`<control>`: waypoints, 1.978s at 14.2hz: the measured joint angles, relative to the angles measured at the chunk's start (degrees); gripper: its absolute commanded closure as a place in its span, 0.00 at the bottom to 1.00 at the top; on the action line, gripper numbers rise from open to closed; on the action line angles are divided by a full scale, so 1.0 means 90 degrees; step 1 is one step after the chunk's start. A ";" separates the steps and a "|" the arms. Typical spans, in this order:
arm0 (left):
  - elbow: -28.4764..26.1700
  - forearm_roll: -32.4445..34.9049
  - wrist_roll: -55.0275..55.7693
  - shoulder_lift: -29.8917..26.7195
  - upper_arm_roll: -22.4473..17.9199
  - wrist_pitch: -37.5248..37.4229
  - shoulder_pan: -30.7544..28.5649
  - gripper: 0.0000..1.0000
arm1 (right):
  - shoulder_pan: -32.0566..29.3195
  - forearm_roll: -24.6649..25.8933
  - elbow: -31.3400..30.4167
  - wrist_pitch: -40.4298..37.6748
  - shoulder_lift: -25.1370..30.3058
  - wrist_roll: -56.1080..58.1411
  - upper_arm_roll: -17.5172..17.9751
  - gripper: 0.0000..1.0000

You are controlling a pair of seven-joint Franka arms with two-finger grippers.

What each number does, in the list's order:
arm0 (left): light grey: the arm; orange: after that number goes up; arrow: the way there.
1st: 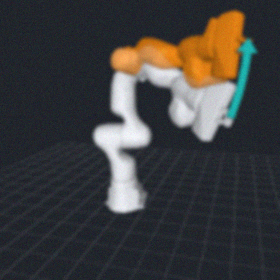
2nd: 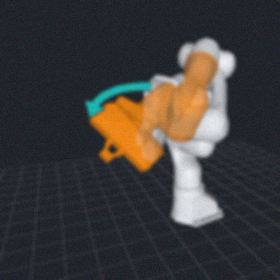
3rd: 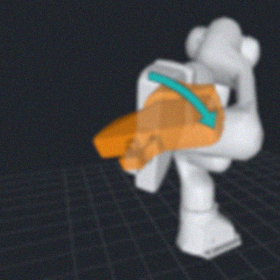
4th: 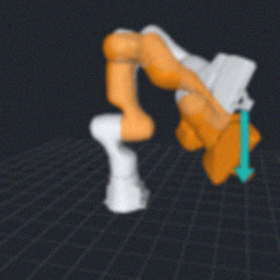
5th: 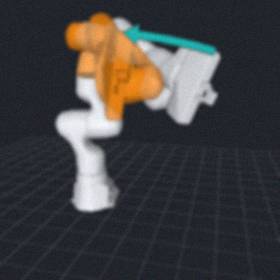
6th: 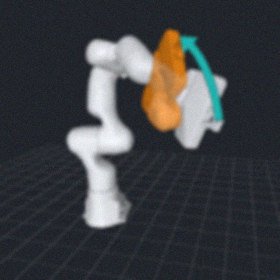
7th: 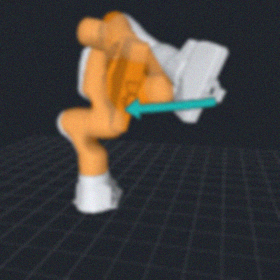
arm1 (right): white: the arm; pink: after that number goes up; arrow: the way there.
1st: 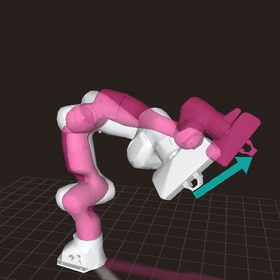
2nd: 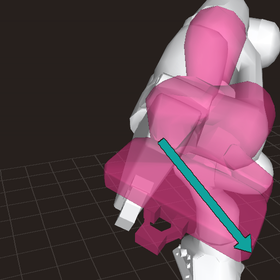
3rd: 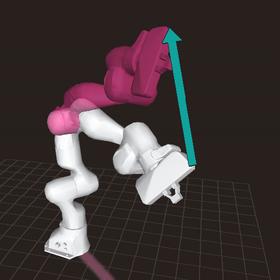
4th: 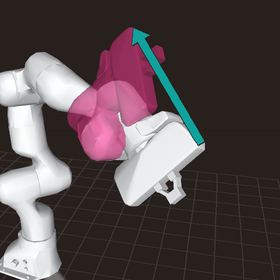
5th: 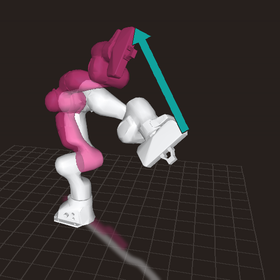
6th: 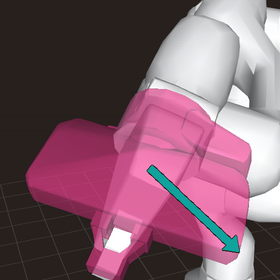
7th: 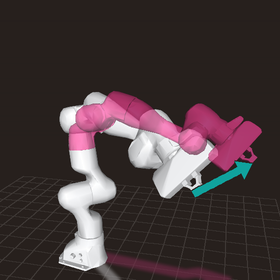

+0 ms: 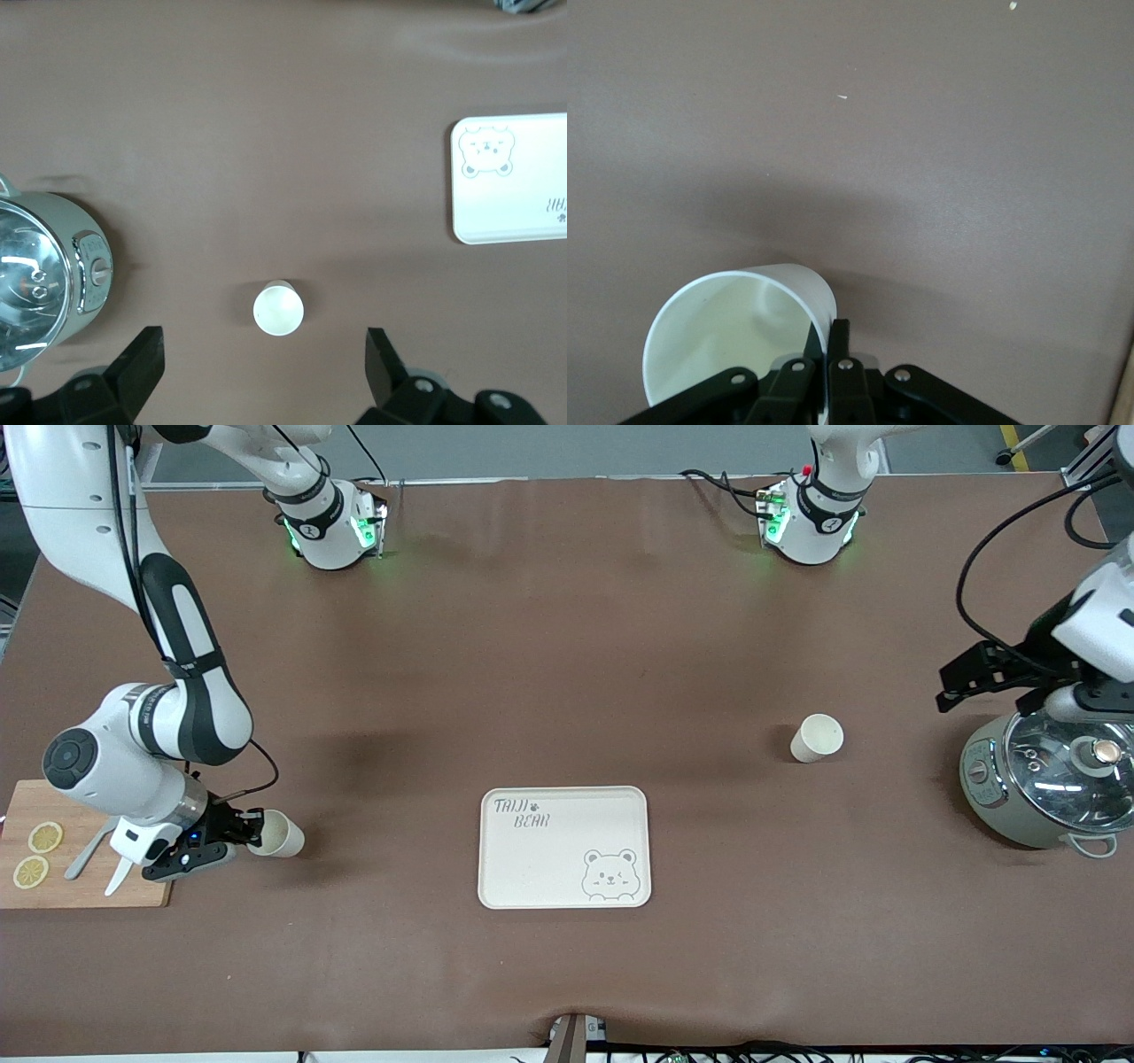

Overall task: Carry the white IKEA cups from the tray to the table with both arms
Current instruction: 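Raise the left gripper while the right gripper lowers its cup near the board, then open the right gripper to release the cup and lift away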

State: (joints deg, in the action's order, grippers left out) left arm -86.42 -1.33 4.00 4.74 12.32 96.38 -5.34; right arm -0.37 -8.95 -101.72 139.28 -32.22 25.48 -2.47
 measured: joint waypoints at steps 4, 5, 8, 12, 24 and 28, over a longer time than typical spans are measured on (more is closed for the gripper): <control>0.0131 0.0011 -0.0170 -0.0063 -0.1033 -0.0359 0.0848 0.00 | -0.0001 -0.0004 -0.0005 0.0205 -0.0145 0.0000 0.0095 1.00; 0.0152 0.0012 -0.0375 -0.0110 -0.0998 -0.0424 0.0708 0.00 | -0.0001 -0.0005 -0.0005 0.0210 -0.0155 -0.0001 0.0102 1.00; 0.0190 0.0012 -0.0558 -0.0178 -0.0971 -0.0474 0.0537 0.00 | -0.0008 -0.0008 -0.0004 0.0212 -0.0156 -0.0003 0.0102 0.03; 0.0190 0.0011 -0.0480 -0.0123 -0.0921 -0.0475 0.0544 0.00 | -0.0012 -0.0118 0.0032 0.0208 -0.0154 -0.0012 0.0102 0.00; 0.0191 0.0011 -0.1017 0.0006 -0.0895 -0.0282 0.0595 0.00 | -0.0006 -0.0113 0.2165 -0.4281 0.0884 -0.1254 0.0003 0.00; 0.0188 0.0011 -0.1358 0.0026 -0.0897 -0.0297 0.0585 0.00 | 0.0288 0.0276 0.2210 -0.5641 0.1986 -0.2321 0.0035 0.00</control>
State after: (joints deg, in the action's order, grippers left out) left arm -84.73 -1.23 -8.21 4.97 4.25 93.70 -0.08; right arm 2.22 -6.46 -81.83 88.51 -14.34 4.59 -2.16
